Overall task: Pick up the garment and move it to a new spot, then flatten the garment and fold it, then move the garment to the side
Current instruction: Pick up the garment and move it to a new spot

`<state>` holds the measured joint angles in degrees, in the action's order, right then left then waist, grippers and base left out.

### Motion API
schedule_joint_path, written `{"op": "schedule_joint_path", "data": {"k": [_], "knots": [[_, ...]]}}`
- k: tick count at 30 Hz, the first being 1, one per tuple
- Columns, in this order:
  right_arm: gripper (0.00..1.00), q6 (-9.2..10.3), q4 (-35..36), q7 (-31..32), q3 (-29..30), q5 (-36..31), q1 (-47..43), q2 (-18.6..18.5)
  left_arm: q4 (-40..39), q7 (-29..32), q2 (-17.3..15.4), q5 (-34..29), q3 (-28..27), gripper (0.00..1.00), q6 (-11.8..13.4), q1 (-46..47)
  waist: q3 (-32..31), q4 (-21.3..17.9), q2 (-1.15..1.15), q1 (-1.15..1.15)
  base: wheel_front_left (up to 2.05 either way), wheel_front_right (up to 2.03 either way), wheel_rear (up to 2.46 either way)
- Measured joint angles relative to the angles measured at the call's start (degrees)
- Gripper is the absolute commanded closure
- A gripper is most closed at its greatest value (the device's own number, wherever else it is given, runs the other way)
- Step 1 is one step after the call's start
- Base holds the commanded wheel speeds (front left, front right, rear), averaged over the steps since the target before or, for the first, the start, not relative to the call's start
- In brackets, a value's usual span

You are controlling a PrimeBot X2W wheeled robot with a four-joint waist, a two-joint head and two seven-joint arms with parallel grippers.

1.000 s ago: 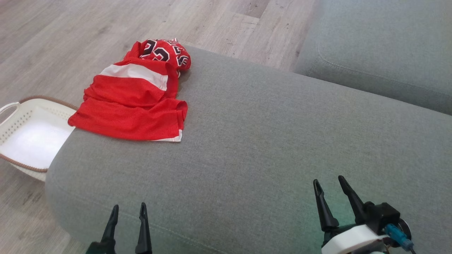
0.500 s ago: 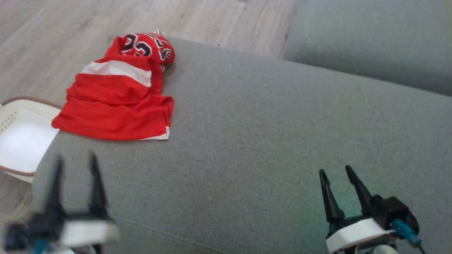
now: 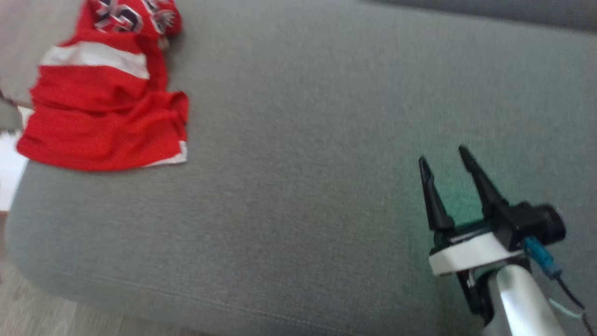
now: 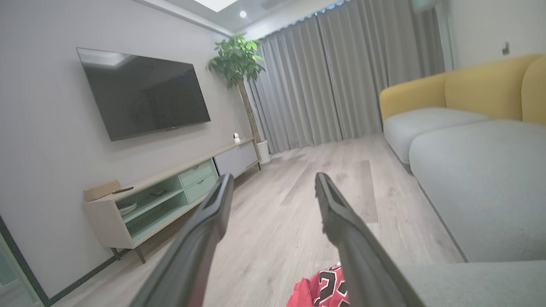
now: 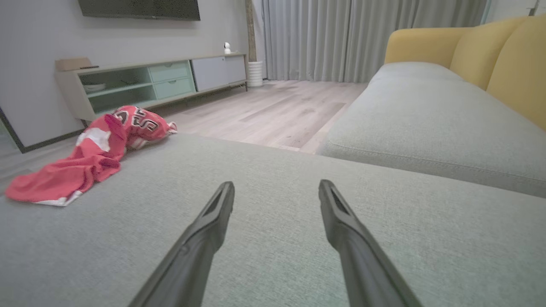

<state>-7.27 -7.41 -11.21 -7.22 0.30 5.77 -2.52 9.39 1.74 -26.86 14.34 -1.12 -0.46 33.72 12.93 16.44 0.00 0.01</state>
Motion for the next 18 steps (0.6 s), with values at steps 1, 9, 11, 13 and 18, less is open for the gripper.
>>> {"op": "schedule_joint_path", "data": {"k": [1,9,11,13,18], "knots": [[0.00,0.00,0.8,0.4,0.1,-0.8,0.6,-0.1,2.7,0.8,-0.4,-0.4,0.8,0.00,-0.6,2.5,1.4,-0.4,0.00,0.00,0.00,0.00,0.00],[0.00,0.00,3.8,2.2,0.3,-3.8,5.1,-0.2,24.4,4.5,1.8,2.3,1.2,0.00,-0.5,15.2,12.0,-3.7,0.00,0.01,0.00,0.00,0.00],[0.00,0.00,4.4,2.2,0.7,-4.2,5.5,-0.2,28.9,5.1,3.2,2.8,1.4,0.00,-0.6,15.6,14.1,-4.6,0.00,0.02,0.00,0.00,0.00],[0.00,0.00,5.0,2.4,1.5,-4.5,5.4,-0.3,33.1,5.8,4.2,3.6,1.4,0.00,-1.0,15.7,16.0,-5.3,0.00,0.00,0.00,0.00,0.00],[0.00,0.00,7.2,2.7,2.6,-5.0,5.4,-0.3,40.4,6.8,5.4,4.7,1.7,0.00,-2.1,17.8,19.5,-6.4,0.00,-0.01,0.00,0.00,0.00]]}}
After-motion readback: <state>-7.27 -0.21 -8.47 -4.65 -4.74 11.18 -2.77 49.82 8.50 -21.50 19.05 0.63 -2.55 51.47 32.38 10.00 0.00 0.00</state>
